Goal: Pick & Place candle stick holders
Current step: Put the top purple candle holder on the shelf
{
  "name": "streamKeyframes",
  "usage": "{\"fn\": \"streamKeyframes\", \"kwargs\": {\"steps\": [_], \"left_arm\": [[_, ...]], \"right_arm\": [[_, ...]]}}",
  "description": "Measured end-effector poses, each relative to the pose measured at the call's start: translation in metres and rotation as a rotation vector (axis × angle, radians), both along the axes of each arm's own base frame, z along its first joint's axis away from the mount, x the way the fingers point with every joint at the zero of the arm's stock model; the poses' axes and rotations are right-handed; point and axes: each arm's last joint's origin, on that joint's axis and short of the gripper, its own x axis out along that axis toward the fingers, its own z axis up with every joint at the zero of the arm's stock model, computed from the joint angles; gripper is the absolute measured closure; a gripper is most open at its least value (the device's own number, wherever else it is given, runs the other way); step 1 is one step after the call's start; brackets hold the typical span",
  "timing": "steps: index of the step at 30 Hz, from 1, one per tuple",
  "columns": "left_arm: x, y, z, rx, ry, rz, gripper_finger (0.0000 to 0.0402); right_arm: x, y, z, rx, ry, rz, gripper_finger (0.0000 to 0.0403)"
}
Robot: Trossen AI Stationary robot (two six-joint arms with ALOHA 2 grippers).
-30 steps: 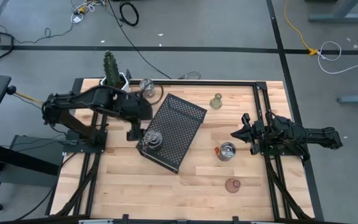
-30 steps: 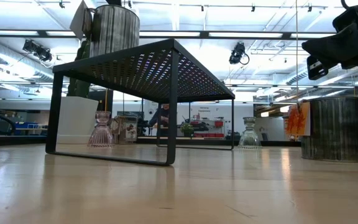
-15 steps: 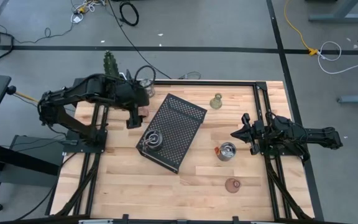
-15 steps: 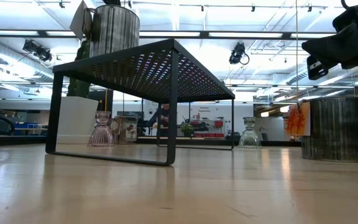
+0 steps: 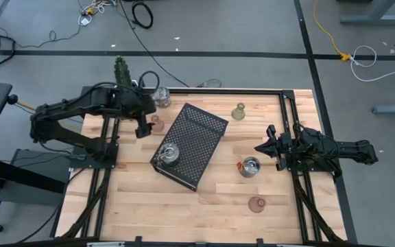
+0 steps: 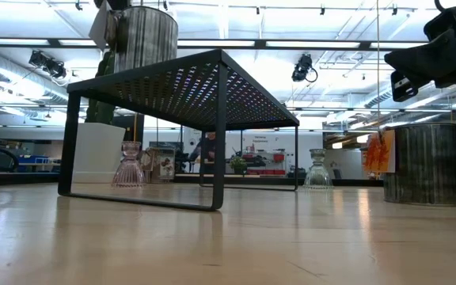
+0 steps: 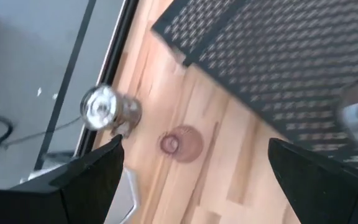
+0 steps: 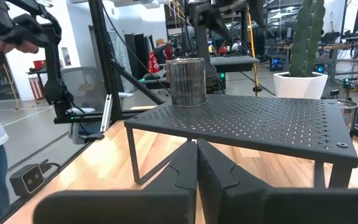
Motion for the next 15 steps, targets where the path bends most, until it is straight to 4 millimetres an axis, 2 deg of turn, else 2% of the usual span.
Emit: {"fn": "streamKeyframes", "kwargs": {"steps": [9, 15], "left_arm": [[-0.003, 0.015, -0.029, 0.006, 0.093, 0.072, 0.0003], [-0.008, 0.028, -0.049, -0.063, 0.089, 0.275, 0.0003]], "right_arm": [[0.000, 0.000, 0.000, 0.000, 0.000, 0.000, 0.0391], [0.000, 0.000, 0.000, 0.000, 0.000, 0.000, 0.0391]]}}
